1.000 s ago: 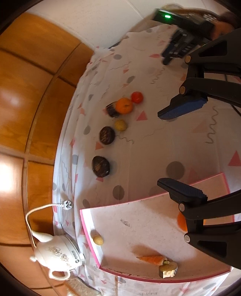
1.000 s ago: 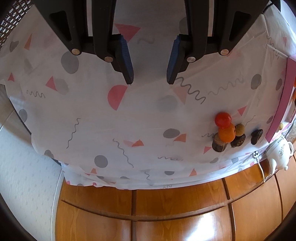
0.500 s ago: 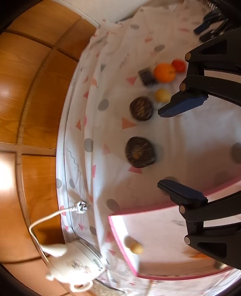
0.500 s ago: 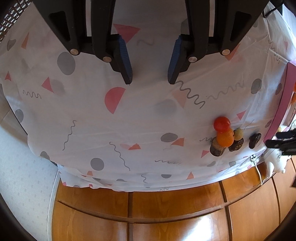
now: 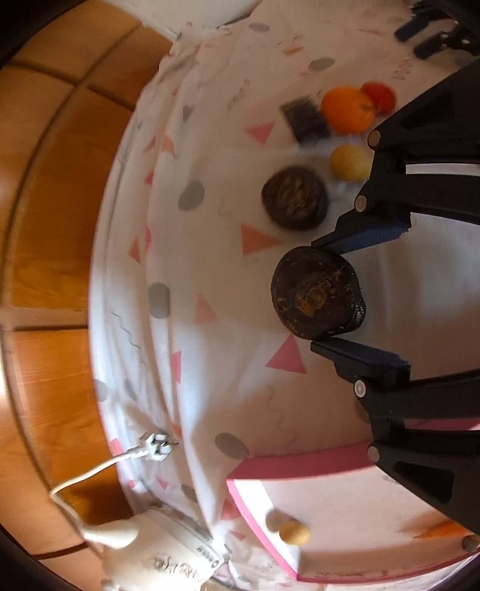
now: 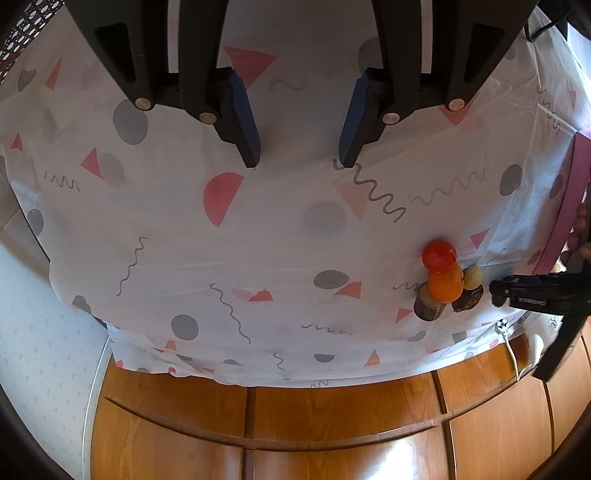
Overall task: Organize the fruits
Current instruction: 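Carry the brown cake into the tray beside the carrot and open the left tool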
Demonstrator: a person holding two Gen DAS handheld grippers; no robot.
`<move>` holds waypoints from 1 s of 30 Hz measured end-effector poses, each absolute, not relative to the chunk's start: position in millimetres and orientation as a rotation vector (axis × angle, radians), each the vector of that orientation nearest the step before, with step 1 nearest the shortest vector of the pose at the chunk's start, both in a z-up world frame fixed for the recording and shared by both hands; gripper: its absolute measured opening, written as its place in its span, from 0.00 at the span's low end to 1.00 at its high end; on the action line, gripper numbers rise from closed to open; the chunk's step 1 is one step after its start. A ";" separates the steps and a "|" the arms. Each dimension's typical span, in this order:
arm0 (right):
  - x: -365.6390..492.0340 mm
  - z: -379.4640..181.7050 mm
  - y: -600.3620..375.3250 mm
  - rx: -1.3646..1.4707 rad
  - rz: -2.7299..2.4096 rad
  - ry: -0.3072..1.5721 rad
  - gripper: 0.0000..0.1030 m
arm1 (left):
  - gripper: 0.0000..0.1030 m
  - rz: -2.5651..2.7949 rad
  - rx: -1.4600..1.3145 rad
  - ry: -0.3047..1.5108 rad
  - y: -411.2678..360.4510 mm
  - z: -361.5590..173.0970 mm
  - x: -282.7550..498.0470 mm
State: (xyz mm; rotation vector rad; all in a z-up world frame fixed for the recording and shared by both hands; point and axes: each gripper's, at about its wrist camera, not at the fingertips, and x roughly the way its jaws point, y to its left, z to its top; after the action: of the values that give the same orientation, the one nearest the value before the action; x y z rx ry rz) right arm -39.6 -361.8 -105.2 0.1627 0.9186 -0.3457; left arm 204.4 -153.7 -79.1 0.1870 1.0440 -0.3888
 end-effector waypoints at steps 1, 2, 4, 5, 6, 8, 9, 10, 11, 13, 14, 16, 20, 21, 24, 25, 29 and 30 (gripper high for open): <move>-38.9 -105.2 -361.7 0.160 -0.345 0.920 0.44 | 0.45 -0.401 0.183 1.030 -152.5 -76.2 197.2; -38.6 -105.2 -361.6 0.159 -0.345 0.920 0.44 | 0.45 -0.416 0.171 1.023 -151.0 -73.3 189.5; -38.5 -105.5 -361.5 0.158 -0.347 0.920 0.44 | 0.45 -0.444 0.148 1.006 -146.7 -67.7 166.5; -38.2 -105.4 -361.5 0.157 -0.348 0.921 0.44 | 0.45 -0.461 0.151 0.993 -146.2 -64.9 155.5; -38.2 -105.4 -361.7 0.159 -0.348 0.921 0.44 | 0.45 -0.481 0.153 0.980 -145.5 -62.6 144.8; -38.4 -105.3 -361.8 0.162 -0.350 0.918 0.44 | 0.45 -0.516 0.159 0.963 -142.3 -58.1 122.0; -38.2 -105.4 -361.4 0.160 -0.351 0.918 0.44 | 0.45 -0.536 0.155 0.955 -140.7 -55.1 108.7; -38.0 -105.6 -361.0 0.157 -0.351 0.918 0.44 | 0.45 -0.548 0.151 0.950 -138.4 -53.5 100.5; -37.8 -105.6 -360.8 0.154 -0.352 0.917 0.44 | 0.45 -0.559 0.147 0.946 -134.7 -51.7 92.3; -37.3 -105.6 -360.2 0.149 -0.355 0.917 0.45 | 0.45 -0.576 0.149 0.938 -128.1 -48.3 75.9; -37.2 -105.8 -359.8 0.146 -0.355 0.917 0.45 | 0.45 -0.582 0.151 0.933 -126.7 -47.4 70.4; -36.6 -106.0 -359.8 0.143 -0.357 0.916 0.45 | 0.45 -0.592 0.149 0.917 -121.5 -42.4 57.3; -35.9 -106.0 -359.2 0.142 -0.370 0.915 0.45 | 0.45 -0.599 0.149 0.889 -108.5 -32.8 33.1; -35.4 -105.6 -359.0 0.141 -0.373 0.917 0.45 | 0.45 -0.597 0.150 0.880 -104.8 -31.0 28.8; -33.7 -105.2 -358.7 0.144 -0.379 0.923 0.45 | 0.45 -0.594 0.116 0.877 -93.3 -27.4 21.9; -33.3 -104.8 -358.5 0.144 -0.382 0.925 0.45 | 0.45 -0.589 0.109 0.875 -90.2 -26.8 20.3; -31.9 -103.4 -354.8 0.120 -0.383 0.930 0.45 | 0.45 -0.574 0.070 0.873 -78.6 -23.9 17.1; -31.5 -103.2 -353.4 0.116 -0.382 0.932 0.45 | 0.45 -0.569 0.067 0.867 -75.9 -22.5 15.7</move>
State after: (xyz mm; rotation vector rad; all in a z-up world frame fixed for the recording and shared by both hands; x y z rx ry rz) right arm -31.5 -353.4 -103.2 0.1157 0.9315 -0.3821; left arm 15.7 -75.9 -22.5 0.0667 0.8665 -0.5691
